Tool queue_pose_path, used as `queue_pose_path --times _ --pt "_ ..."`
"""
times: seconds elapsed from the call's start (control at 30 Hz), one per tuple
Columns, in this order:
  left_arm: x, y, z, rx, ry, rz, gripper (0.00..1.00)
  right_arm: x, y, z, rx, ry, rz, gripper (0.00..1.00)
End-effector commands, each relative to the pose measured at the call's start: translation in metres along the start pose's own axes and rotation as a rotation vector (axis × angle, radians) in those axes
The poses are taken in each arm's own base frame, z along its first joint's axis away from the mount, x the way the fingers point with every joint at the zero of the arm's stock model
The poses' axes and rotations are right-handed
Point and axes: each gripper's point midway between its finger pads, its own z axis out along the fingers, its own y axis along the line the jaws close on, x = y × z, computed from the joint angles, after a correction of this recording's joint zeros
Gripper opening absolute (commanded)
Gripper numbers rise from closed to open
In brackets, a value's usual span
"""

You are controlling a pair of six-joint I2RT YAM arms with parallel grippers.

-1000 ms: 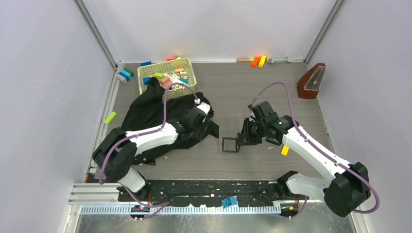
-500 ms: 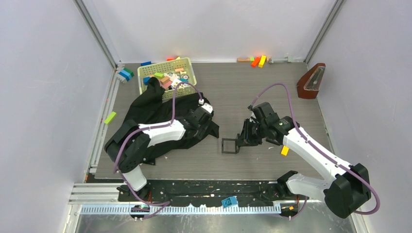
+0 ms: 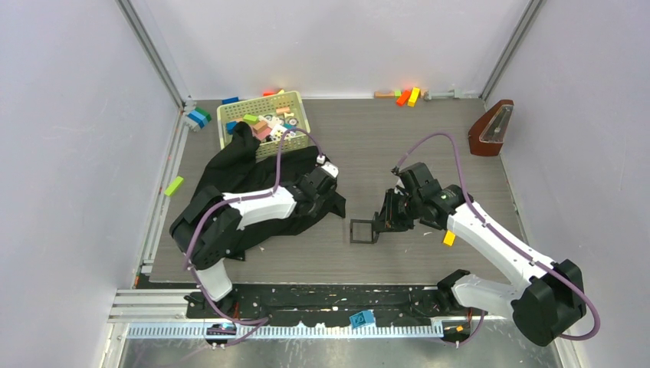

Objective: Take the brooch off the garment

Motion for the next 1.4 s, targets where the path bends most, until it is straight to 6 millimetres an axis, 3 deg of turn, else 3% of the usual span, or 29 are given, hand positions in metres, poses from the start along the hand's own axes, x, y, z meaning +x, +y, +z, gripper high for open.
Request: queue_pose_path --times 0.0,0.17,0.33,0.37,0.47,0.6,1.07,1.37 --pt "-0.017 0.000 -0.020 0.038 -0.069 -0.032 0.38 -0.009 0.007 -0.003 -0.022 -0.022 -0.024 0.08" --pt "-0.022 -0.001 -0.033 0.076 -0.107 -0.052 0.34 -0.012 0.005 0.001 0.003 -0.001 -0.020 0.07" --pt "-0.025 -0.007 -0.038 0.134 -0.132 -0.078 0.22 -0.014 0.005 0.006 0.012 0.017 -0.017 0.07" --pt "-0.023 -0.007 -0.037 0.136 -0.124 -0.086 0.23 -0.015 0.006 0.006 0.012 0.018 -0.017 0.06" --pt "-0.019 0.000 -0.028 0.132 -0.083 -0.132 0.43 -0.015 0.006 0.008 0.011 0.024 -0.017 0.06" --pt "-0.018 0.001 -0.020 0.135 -0.077 -0.140 0.59 -0.016 0.008 0.007 0.002 0.023 -0.018 0.07" --pt "-0.021 -0.014 0.003 0.118 -0.053 -0.006 0.59 -0.013 0.010 0.004 -0.019 0.019 -0.028 0.06" --pt "0.001 -0.003 0.022 0.005 0.105 0.023 0.53 -0.011 0.010 0.001 -0.030 0.015 -0.032 0.06"
